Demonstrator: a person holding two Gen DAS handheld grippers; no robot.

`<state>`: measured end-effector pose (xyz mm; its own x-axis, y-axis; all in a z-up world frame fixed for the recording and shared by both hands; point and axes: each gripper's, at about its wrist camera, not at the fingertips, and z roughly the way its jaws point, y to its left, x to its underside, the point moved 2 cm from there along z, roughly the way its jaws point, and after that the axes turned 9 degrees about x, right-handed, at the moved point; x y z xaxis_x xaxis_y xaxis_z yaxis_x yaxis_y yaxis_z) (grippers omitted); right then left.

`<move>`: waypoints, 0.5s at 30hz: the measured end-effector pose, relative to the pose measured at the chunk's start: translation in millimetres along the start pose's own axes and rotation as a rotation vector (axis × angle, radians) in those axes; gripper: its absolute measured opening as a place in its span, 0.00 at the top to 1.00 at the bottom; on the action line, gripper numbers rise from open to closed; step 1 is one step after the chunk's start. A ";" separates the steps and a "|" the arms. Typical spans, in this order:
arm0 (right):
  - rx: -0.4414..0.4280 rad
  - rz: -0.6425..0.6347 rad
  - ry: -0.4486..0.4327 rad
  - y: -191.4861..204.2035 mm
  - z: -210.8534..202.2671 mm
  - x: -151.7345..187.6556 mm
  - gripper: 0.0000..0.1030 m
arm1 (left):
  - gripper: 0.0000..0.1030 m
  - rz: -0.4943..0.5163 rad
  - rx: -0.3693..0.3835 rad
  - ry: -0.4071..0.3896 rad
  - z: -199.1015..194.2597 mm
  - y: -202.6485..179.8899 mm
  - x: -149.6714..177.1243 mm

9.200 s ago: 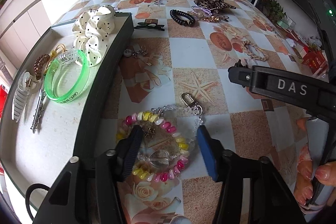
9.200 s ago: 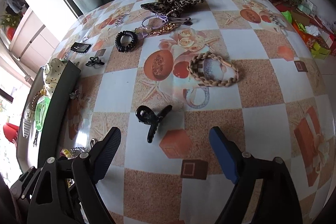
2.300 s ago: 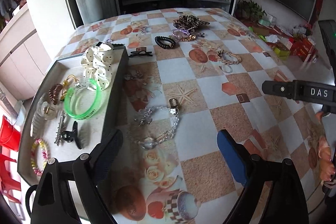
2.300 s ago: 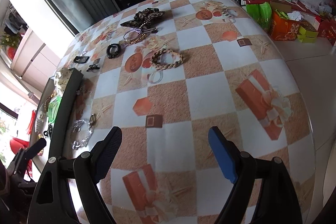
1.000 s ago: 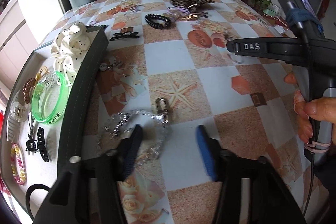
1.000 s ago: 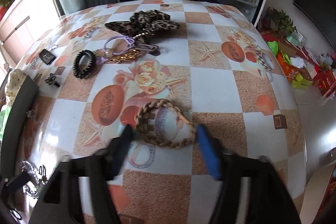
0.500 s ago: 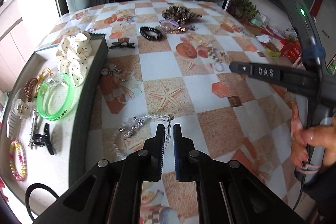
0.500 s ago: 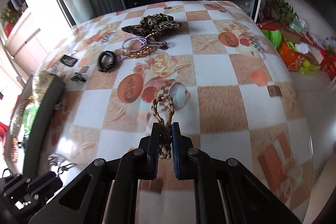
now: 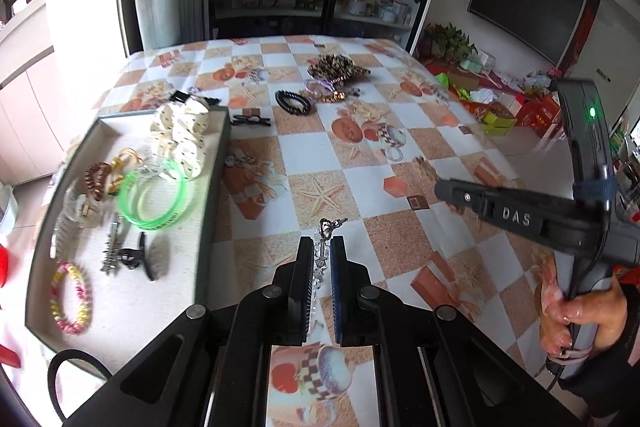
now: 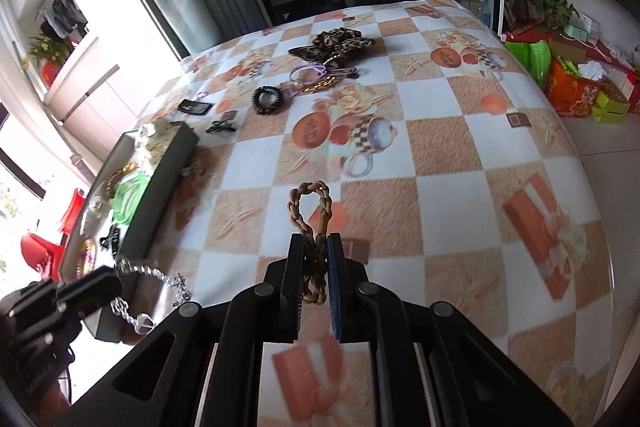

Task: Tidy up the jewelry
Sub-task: 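Carry both bracelets into the tray and open both grippers to release them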

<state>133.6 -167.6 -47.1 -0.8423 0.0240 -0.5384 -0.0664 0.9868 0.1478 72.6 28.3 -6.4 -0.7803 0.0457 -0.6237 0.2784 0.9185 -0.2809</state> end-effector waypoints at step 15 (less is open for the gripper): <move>-0.049 -0.040 -0.039 37.9 -34.9 3.1 0.89 | 0.90 -0.016 -0.008 -0.095 -54.6 20.8 -4.0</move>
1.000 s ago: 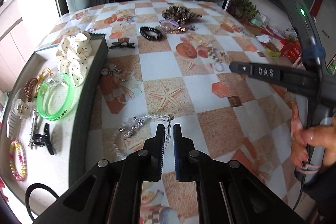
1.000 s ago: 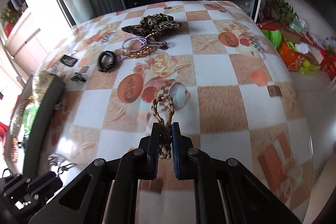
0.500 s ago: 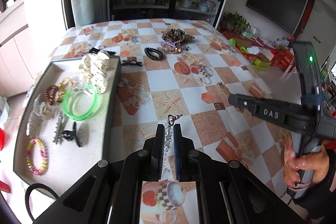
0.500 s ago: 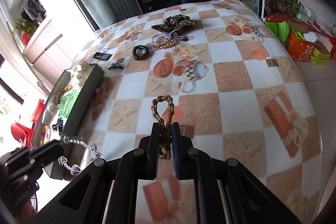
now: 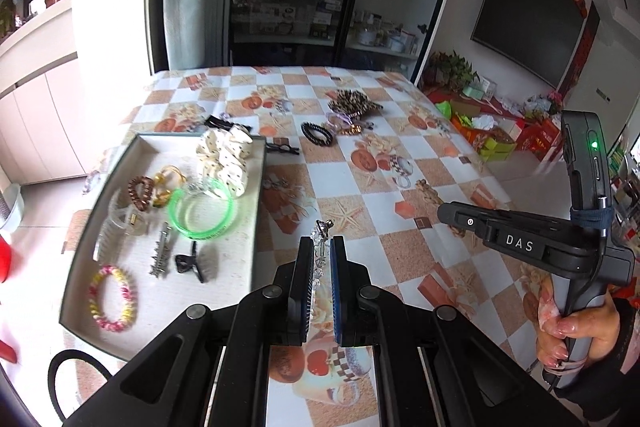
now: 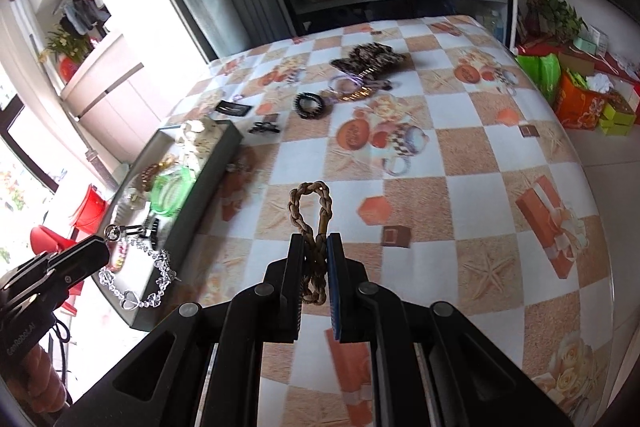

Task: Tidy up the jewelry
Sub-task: 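Carry both bracelets into the tray and open both grippers to release them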

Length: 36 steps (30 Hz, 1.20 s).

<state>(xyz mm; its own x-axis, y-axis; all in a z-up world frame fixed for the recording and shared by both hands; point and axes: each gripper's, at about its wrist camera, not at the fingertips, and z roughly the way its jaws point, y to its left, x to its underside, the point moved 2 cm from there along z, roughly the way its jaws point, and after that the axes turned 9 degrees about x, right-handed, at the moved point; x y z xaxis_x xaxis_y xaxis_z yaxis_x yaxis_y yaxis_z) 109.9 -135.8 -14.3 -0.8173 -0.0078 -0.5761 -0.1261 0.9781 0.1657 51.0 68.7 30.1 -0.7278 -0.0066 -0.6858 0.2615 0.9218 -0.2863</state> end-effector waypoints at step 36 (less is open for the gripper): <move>-0.157 -0.268 0.119 189.8 53.0 -8.2 0.89 | 0.90 -0.132 -0.144 0.034 -8.8 126.7 34.2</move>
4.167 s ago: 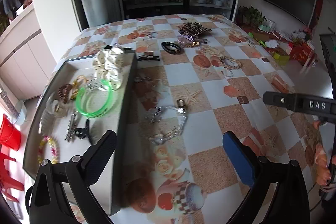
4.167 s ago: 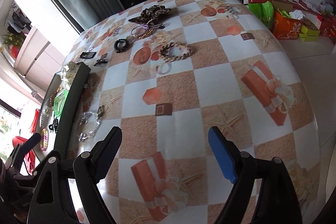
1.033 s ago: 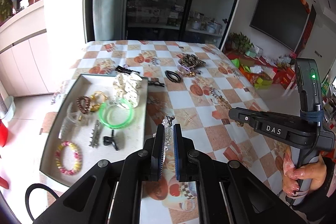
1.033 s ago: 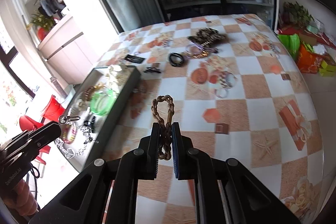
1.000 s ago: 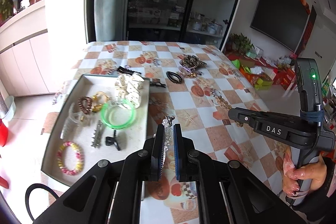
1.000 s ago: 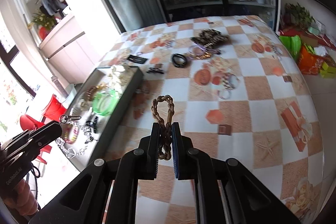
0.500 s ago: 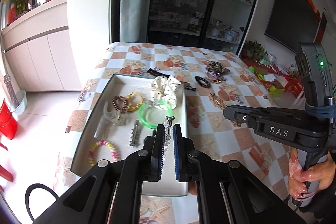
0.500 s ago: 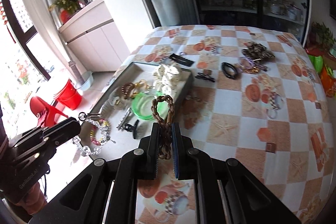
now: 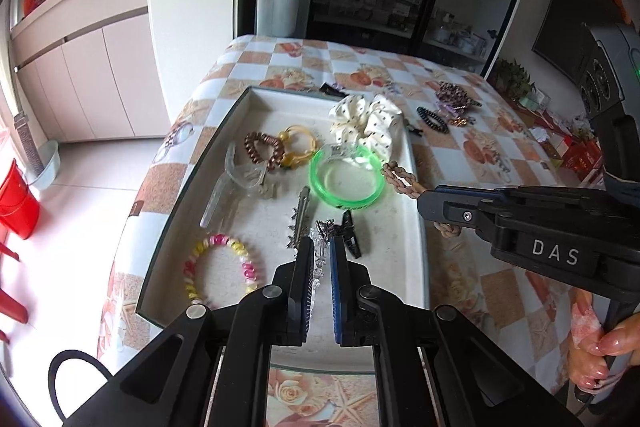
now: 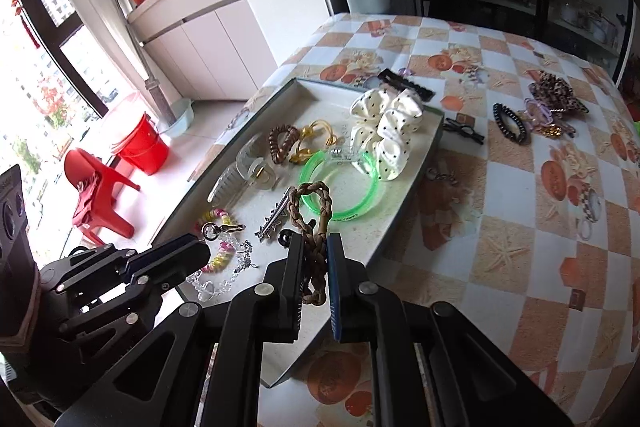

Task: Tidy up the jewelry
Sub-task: 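Carry both bracelets into the tray and open both grippers to release them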

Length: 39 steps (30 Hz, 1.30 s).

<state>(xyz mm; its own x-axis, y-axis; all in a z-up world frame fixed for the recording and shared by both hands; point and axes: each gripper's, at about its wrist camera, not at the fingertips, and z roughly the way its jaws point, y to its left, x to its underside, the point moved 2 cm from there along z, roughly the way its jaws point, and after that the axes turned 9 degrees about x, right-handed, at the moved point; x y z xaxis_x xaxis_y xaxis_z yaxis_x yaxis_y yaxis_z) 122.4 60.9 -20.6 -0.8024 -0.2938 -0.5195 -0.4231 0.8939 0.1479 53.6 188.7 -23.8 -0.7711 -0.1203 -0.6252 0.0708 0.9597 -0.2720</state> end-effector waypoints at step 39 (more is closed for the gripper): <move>-0.005 -0.035 0.142 24.0 38.8 21.7 0.49 | 0.90 -0.051 -0.120 0.060 24.0 22.8 23.3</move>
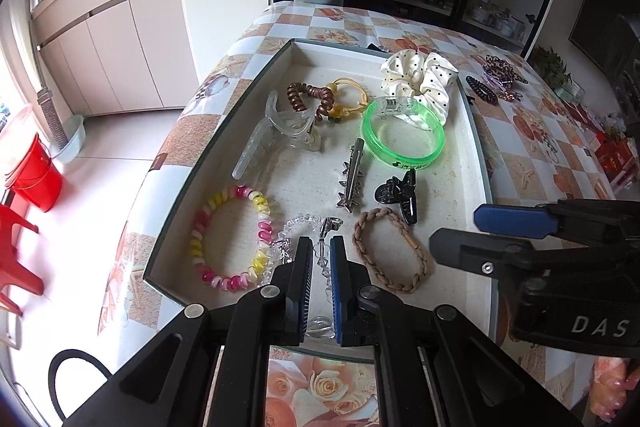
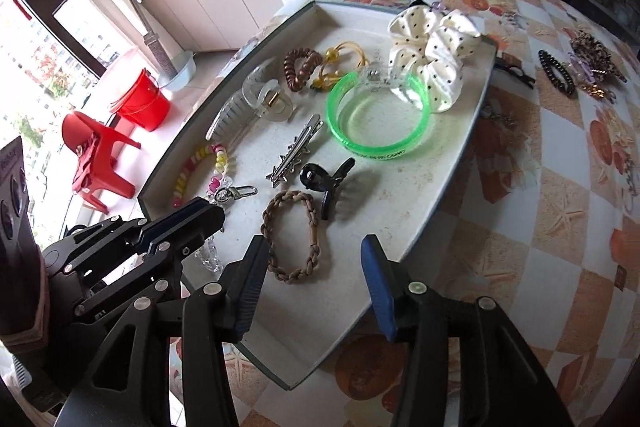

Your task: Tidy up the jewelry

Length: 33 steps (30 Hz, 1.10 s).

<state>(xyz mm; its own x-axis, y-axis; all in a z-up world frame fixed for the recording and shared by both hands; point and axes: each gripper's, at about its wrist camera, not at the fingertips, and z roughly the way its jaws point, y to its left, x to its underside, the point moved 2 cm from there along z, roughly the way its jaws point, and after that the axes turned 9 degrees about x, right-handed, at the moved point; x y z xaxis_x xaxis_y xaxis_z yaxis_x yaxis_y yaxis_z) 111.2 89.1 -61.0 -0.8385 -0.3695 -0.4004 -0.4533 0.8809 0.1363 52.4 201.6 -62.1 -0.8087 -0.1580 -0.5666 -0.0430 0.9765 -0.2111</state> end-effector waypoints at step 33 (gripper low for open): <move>0.137 0.064 -0.172 -25.4 -60.7 19.5 0.22 | 0.00 -0.032 -0.155 -0.091 -43.5 -3.0 7.7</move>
<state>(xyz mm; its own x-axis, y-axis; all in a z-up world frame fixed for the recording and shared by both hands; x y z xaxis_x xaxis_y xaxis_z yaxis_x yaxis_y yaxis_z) 88.0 41.6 -17.3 -0.7954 -0.2657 -0.5448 -0.3453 0.9373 0.0471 20.9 203.8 -31.2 -0.7491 -0.1953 -0.6331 -0.1638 0.9805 -0.1086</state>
